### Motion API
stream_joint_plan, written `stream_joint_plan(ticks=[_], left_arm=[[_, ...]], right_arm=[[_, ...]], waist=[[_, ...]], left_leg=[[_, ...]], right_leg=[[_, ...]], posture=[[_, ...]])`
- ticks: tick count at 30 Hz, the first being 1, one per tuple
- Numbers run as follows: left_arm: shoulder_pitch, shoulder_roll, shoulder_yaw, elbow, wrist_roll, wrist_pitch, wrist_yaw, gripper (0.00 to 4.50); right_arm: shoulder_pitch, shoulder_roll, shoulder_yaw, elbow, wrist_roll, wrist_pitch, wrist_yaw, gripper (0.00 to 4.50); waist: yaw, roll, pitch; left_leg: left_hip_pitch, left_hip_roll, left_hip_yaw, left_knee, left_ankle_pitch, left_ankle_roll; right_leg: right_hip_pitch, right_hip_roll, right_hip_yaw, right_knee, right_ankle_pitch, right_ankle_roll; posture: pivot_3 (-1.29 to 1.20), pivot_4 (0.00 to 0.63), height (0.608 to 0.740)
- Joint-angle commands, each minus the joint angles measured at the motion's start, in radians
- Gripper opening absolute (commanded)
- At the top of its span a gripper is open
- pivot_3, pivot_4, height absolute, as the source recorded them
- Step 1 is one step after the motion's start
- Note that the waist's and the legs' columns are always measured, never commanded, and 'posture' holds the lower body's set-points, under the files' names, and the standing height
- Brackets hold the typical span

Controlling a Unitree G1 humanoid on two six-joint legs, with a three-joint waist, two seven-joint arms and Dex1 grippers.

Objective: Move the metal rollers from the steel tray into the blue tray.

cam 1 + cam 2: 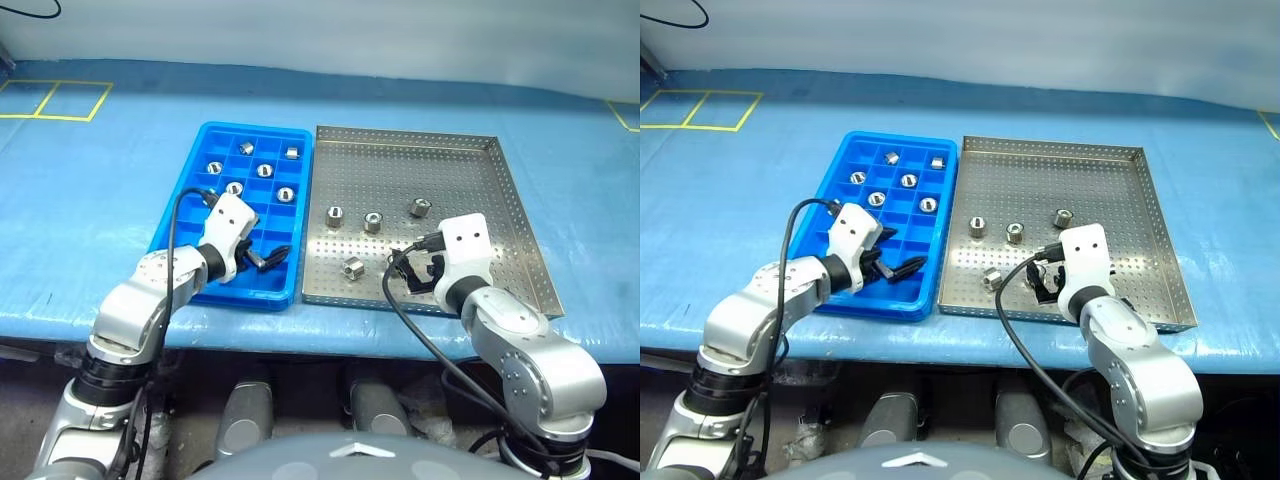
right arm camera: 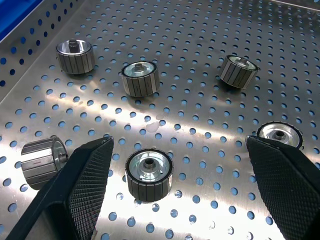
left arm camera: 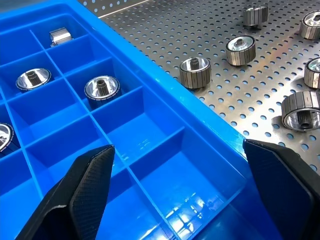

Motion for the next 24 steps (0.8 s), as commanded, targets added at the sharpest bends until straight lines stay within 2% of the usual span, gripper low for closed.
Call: stream_joint_plan(ticks=[1,12,19,24], left_arm=[[0.000,0.005,0.018,-0.042,0.001,-0.004,-0.001,4.50],[-0.014,-0.007,0.031,-0.030,0.007,-0.022,0.011,4.50],[-0.232,-0.009,0.004,0.125,0.018,-0.086,-0.074,4.50],[-0.482,-0.068,-0.104,0.410,0.074,-0.168,-0.191,4.50]], right_arm=[[-0.001,0.003,0.000,-0.034,-0.005,-0.007,0.001,4.47],[-0.008,0.002,0.005,-0.029,-0.008,-0.008,0.002,4.47],[-0.016,0.011,0.009,-0.021,-0.014,-0.019,-0.004,4.47],[-0.020,0.023,0.012,-0.009,-0.020,-0.033,-0.007,4.47]], waist=[[0.000,0.000,0.000],[0.001,0.000,0.000],[0.004,-0.001,0.000],[0.003,-0.001,0.000]], left_leg=[[0.000,0.000,0.000,0.000,0.000,0.000],[0.000,0.000,0.000,0.000,0.000,0.000],[0.000,0.000,-0.001,0.002,0.000,0.000],[-0.001,-0.001,-0.001,0.002,0.000,0.000]], right_leg=[[0.000,0.000,0.000,0.000,0.000,0.000],[0.000,0.000,0.000,0.000,0.000,0.000],[0.001,0.000,-0.001,0.001,0.000,0.000],[0.001,0.001,-0.001,0.000,0.000,0.001]], posture=[[-0.02,0.150,0.740],[-0.02,0.150,0.740],[-0.04,0.150,0.740],[-0.04,0.150,0.740]])
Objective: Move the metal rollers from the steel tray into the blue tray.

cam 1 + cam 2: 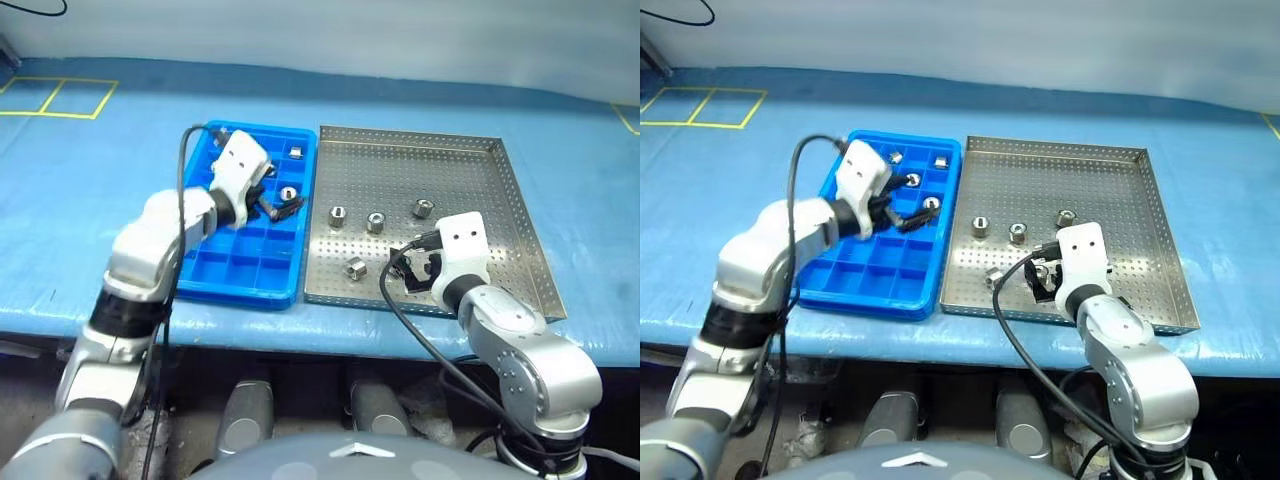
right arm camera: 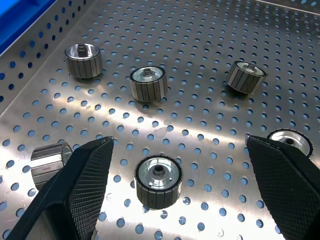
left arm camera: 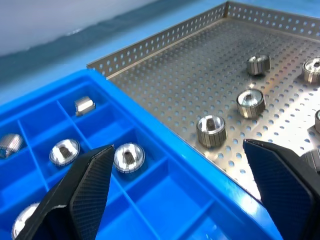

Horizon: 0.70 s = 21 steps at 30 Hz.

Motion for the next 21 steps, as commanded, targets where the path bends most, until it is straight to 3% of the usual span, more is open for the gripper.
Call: stream_joint_plan(ticks=[1,10,15,21], left_arm=[[-0.129,-0.046,-0.081,0.163,0.047,-0.076,-0.098,4.50],[-0.414,-0.221,-0.301,0.734,0.228,-0.285,-0.371,4.50],[-0.492,-0.296,-0.368,0.995,0.369,-0.412,-0.367,4.50],[-0.545,-0.348,-0.354,1.169,0.466,-0.482,-0.299,4.50]], right_arm=[[-0.009,0.008,-0.004,-0.011,-0.011,-0.029,-0.005,4.47],[0.009,0.035,0.010,-0.013,-0.028,-0.055,-0.019,4.47],[0.047,0.056,0.000,-0.041,-0.043,-0.065,-0.038,4.47],[0.083,0.082,-0.010,-0.062,-0.056,-0.074,-0.055,4.47]], waist=[[-0.002,0.000,0.000],[-0.020,0.000,0.000],[-0.047,0.000,0.000],[-0.065,0.000,0.000]], left_leg=[[0.000,0.000,0.000,0.000,0.000,0.000],[-0.002,0.000,0.001,0.000,-0.001,0.002],[-0.001,-0.001,0.002,0.000,-0.002,0.003],[-0.002,0.000,0.002,0.000,-0.002,0.004]], right_leg=[[0.000,0.000,0.000,0.000,0.000,0.000],[-0.001,0.000,0.001,0.000,0.000,0.000],[-0.002,0.000,0.003,0.000,-0.001,0.001],[-0.002,0.001,0.004,0.000,0.000,0.002]], posture=[[-0.04,0.150,0.740],[-0.12,0.150,0.740],[-0.17,0.150,0.740],[-0.19,0.150,0.740]])
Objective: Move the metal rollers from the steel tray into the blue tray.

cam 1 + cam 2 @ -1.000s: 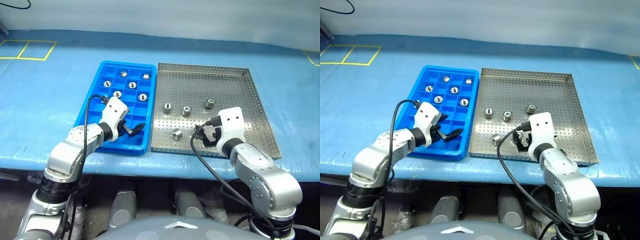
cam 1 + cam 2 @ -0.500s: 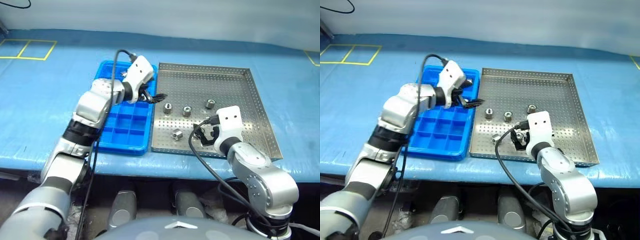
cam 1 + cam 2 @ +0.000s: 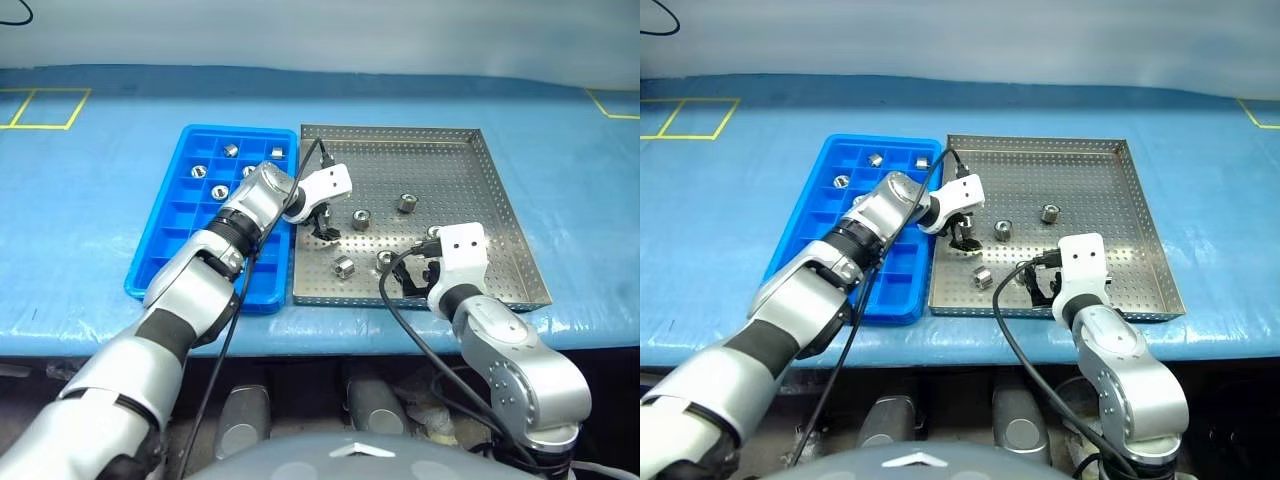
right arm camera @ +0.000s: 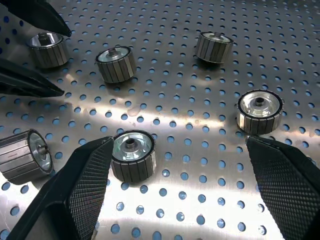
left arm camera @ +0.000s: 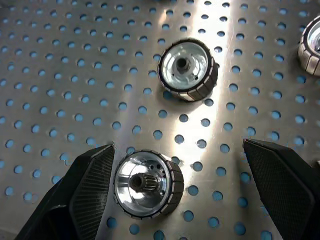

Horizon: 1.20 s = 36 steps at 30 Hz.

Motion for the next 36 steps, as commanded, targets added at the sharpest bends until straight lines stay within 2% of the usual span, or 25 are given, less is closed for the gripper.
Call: stream_joint_plan(ticks=[1,4,6,8,13,14,18,22,25,31,36], left_arm=[[-0.053,-0.009,0.022,0.064,0.052,-0.039,0.038,4.50],[-0.066,-0.016,0.028,0.109,0.085,-0.048,0.062,4.50],[-0.071,-0.018,0.032,0.128,0.103,-0.046,0.069,4.12],[-0.073,-0.019,0.041,0.138,0.116,-0.047,0.071,3.59],[-0.074,-0.018,0.099,0.123,0.093,-0.037,0.048,1.92],[-0.076,-0.018,0.117,0.118,0.086,-0.035,0.047,1.76],[-0.076,-0.006,0.223,0.066,0.031,-0.019,0.078,1.76],[-0.031,0.028,0.321,-0.077,-0.020,0.014,0.141,1.76],[0.094,0.078,0.433,-0.365,-0.069,0.128,0.243,1.76],[0.385,0.131,0.586,-0.870,-0.065,0.348,0.468,1.76],[0.571,0.119,0.667,-1.087,-0.035,0.404,0.653,1.76]], right_arm=[[0.010,0.010,-0.013,-0.048,-0.014,-0.030,-0.011,4.47],[0.015,0.017,-0.011,-0.048,-0.019,-0.035,-0.012,4.47],[0.013,0.019,-0.010,-0.045,-0.022,-0.040,-0.011,4.50],[0.011,0.020,-0.011,-0.041,-0.024,-0.044,-0.009,4.50],[-0.002,0.020,-0.010,-0.027,-0.028,-0.049,-0.003,4.50],[-0.005,0.020,-0.009,-0.024,-0.029,-0.049,-0.002,4.50],[-0.017,0.021,-0.004,-0.017,-0.029,-0.049,0.002,4.50],[-0.024,0.021,0.003,-0.014,-0.028,-0.045,0.005,4.50],[-0.038,0.026,0.025,0.002,-0.024,-0.048,0.009,4.50],[-0.075,0.040,0.080,0.048,-0.017,-0.059,0.025,4.50],[-0.106,0.019,0.149,0.079,-0.021,-0.104,0.055,4.50]], waist=[[-0.007,0.000,0.000],[-0.020,0.000,0.000],[-0.025,0.000,0.000],[-0.028,0.000,0.000],[-0.032,0.000,0.000],[-0.032,0.000,0.000],[-0.027,0.000,0.000],[-0.023,0.000,0.000],[-0.026,0.001,0.000],[-0.015,0.001,0.001],[0.019,0.001,0.001]], left_leg=[[0.000,0.000,0.000,0.000,0.000,0.000],[0.001,0.000,0.001,0.000,0.000,0.000],[0.001,0.000,0.001,0.000,0.000,0.000],[0.001,0.000,0.001,0.000,0.000,0.000],[0.001,0.000,0.001,0.000,0.000,0.000],[0.001,0.000,0.001,0.000,0.000,0.000],[0.001,0.000,0.001,0.000,0.000,0.000],[0.000,0.000,0.001,0.000,0.000,0.000],[0.001,0.001,0.001,-0.001,0.000,0.000],[0.002,0.002,0.001,0.000,0.000,0.000],[0.003,0.001,0.000,0.001,0.001,-0.001]], right_leg=[[0.000,0.000,0.000,0.000,0.000,0.000],[0.000,0.000,0.001,0.000,0.000,0.001],[0.000,0.000,0.001,0.000,0.001,0.001],[0.000,0.000,0.001,0.000,0.001,0.001],[0.000,0.000,0.001,0.001,0.002,0.004],[0.000,0.000,0.001,0.001,0.003,0.005],[0.000,0.000,0.001,0.001,0.004,0.006],[0.000,0.000,0.002,0.000,0.005,0.008],[0.000,0.000,0.002,0.001,0.005,0.008],[0.000,0.002,0.003,0.002,0.005,0.008],[0.002,0.002,0.003,0.003,0.005,0.008]], posture=[[-0.20,0.150,0.740],[-0.20,0.150,0.740],[-0.19,0.150,0.740],[-0.19,0.150,0.740],[-0.17,0.150,0.740],[-0.16,0.150,0.740],[-0.15,0.150,0.740],[-0.13,0.150,0.740],[-0.12,0.150,0.740],[-0.06,0.150,0.740],[-0.02,0.150,0.740]])
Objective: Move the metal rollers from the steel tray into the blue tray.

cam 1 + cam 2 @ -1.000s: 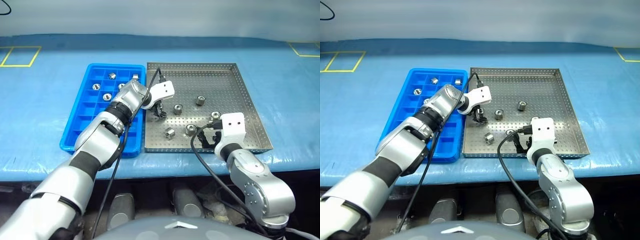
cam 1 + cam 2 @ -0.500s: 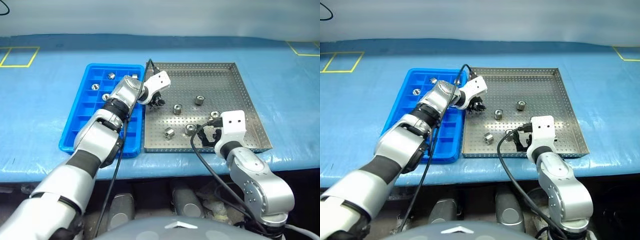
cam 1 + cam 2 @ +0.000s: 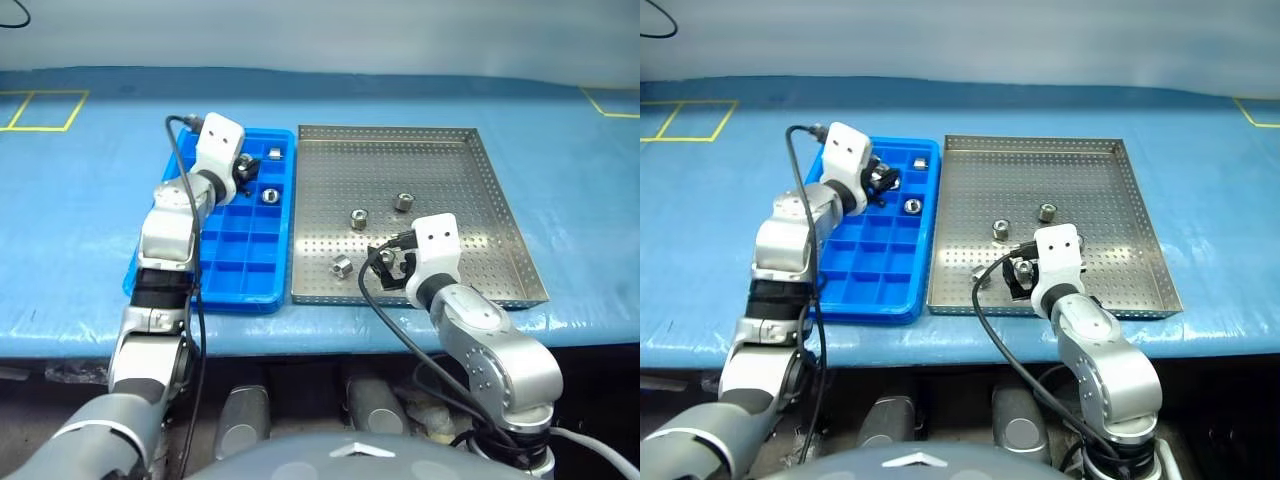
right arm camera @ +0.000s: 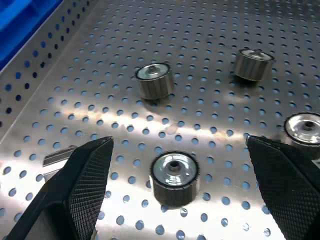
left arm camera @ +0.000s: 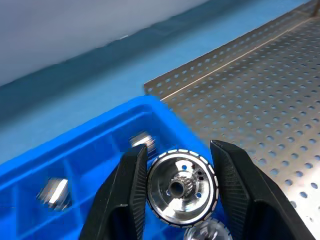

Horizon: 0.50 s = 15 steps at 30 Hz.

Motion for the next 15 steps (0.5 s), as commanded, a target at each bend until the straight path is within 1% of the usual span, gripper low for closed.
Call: stream_joint_plan(ticks=[1,4,7,15], left_arm=[[0.074,-0.021,0.069,-0.172,0.015,0.032,0.128,1.76],[0.160,-0.047,0.090,-0.234,0.015,0.057,0.189,1.76],[0.206,-0.055,0.093,-0.253,0.018,0.064,0.227,1.76],[0.284,-0.071,0.089,-0.261,0.016,0.075,0.290,1.76]], right_arm=[[-0.025,-0.028,0.052,-0.008,0.001,-0.084,0.035,4.50],[-0.017,-0.062,0.097,-0.007,0.017,-0.163,0.093,4.50],[-0.004,-0.095,0.129,-0.007,0.024,-0.208,0.133,4.50],[0.015,-0.125,0.156,-0.011,0.042,-0.243,0.176,4.50]], waist=[[0.016,0.000,0.000],[0.035,-0.001,0.000],[0.050,-0.001,0.000],[0.052,-0.002,-0.001]], left_leg=[[0.000,0.000,0.000,0.000,0.000,0.000],[0.000,-0.001,0.000,0.001,0.000,0.000],[0.000,-0.001,0.000,0.002,0.000,0.000],[0.001,-0.001,0.000,0.002,0.000,0.000]], right_leg=[[0.000,0.000,0.000,0.000,0.000,0.000],[0.002,0.000,0.000,-0.002,0.000,0.000],[0.002,0.000,0.000,-0.002,0.000,0.000],[0.003,0.000,0.000,-0.002,0.000,0.000]], posture=[[-0.01,0.150,0.740],[0.00,0.150,0.740],[0.00,0.150,0.740],[0.00,0.150,0.740]])
